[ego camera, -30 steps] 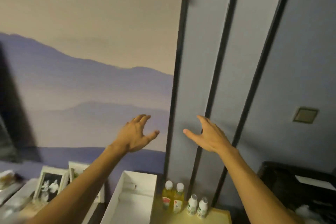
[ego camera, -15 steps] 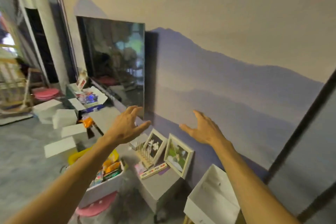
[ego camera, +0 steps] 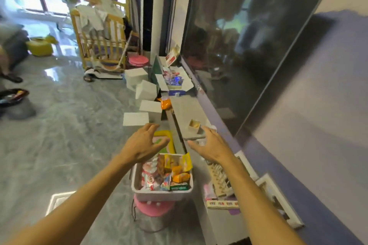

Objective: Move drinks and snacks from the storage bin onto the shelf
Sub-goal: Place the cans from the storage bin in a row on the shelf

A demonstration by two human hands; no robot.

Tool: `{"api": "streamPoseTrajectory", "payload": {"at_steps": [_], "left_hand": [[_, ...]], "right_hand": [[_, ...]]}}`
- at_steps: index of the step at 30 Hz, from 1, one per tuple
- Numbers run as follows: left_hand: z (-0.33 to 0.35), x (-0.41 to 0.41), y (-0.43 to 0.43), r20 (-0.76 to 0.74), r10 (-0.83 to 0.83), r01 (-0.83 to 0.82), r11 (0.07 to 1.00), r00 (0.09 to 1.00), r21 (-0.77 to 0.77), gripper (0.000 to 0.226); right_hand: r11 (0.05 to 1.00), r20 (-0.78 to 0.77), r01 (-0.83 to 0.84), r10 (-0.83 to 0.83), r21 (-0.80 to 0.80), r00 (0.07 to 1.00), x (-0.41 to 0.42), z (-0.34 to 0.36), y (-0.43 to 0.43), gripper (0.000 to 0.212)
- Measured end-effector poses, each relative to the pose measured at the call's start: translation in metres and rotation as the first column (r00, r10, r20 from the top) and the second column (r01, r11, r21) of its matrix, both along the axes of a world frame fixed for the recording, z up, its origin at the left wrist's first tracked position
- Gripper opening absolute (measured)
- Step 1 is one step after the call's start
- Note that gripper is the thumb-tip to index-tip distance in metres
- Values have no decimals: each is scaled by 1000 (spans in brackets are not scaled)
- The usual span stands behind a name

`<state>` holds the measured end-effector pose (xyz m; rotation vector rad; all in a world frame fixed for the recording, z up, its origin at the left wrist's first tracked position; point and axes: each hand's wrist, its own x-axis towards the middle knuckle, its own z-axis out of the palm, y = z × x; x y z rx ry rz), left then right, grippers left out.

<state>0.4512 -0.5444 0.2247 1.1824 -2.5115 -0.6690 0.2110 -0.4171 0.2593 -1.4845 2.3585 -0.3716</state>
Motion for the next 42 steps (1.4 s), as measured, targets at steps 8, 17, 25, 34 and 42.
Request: {"api": "streamPoseTrajectory", "payload": {"at_steps": [8,17,25,34,42], "left_hand": [[-149,-2,-31,31,283,-281,921,959,270,83],[-380,-69,-45,65,621,-556,644,781,525,101],[-500,-114,-48,-46,770,-584,521,637,623,78],[-478,-93,-54,-114,742,-514,557,660,653,52],[-341,-70,-97,-226,556,-338,728,799,596,52]], "right_hand": [[938,51,-245,240,245,969,0,-111,-126,88],[611,154,-632,650,477,744,-57,-359,-289,106],[306,233,-862,877,405,421,-59,-514,-352,125],[302,239,-876,882,375,406,-68,-505,-355,117],[635,151,-756,742,158,654,-108,-341,-323,92]]}}
